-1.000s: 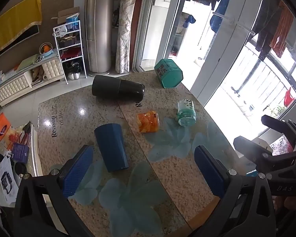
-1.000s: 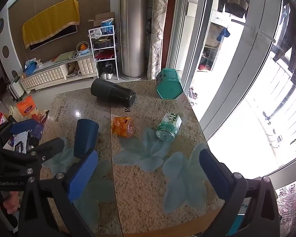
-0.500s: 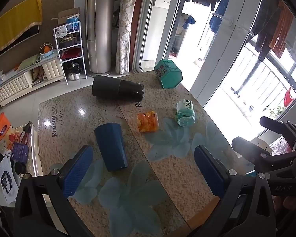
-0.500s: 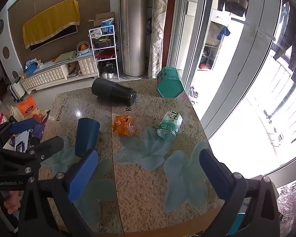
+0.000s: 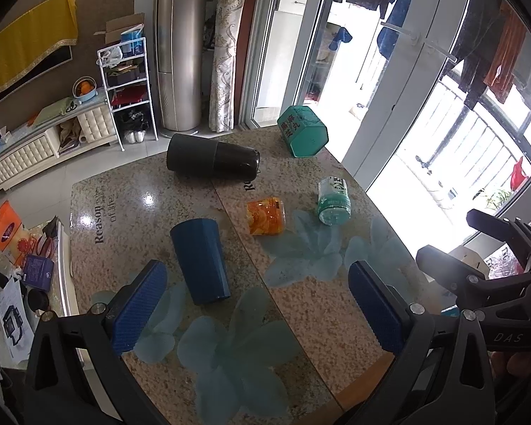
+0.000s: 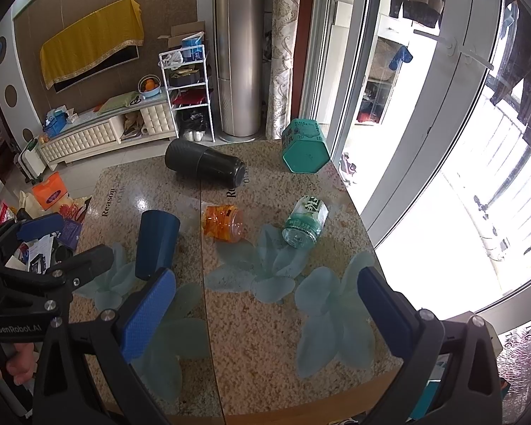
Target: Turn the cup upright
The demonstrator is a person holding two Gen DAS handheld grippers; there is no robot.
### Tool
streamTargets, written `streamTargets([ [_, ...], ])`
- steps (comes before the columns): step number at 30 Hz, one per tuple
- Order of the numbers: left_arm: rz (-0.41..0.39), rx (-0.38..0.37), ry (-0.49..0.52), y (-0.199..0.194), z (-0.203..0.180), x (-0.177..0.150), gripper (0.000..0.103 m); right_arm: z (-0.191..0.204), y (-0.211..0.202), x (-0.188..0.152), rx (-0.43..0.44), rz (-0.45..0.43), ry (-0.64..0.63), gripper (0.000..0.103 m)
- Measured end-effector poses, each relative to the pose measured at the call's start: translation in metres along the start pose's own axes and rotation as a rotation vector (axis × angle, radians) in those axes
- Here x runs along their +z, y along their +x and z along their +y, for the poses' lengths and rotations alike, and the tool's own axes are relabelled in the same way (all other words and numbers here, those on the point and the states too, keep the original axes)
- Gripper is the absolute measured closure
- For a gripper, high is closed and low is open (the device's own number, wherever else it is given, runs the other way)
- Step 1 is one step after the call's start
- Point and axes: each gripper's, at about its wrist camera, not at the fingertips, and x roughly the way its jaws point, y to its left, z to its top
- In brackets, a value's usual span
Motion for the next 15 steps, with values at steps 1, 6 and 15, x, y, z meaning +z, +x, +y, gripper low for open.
streamTargets([
  [1,0.0,0.001,0.001,-0.0002,0.0,-0.0004,0.0,0.0001,-0.0004,-0.0001,0.0,0.0,0.0,0.0],
  [6,0.002,-0.001,-0.002,-0.0007,0.0001,-0.0009,0.0,-0.0001,-0.0004,-0.0007,-0.001,0.002,0.003,0.0],
  [15,0.018,-0.006,-0.007,0.0029,-0.0007,-0.0042,0.0,-0.0025,0.0056,-0.002,0.001,0.022,0.006,0.0],
])
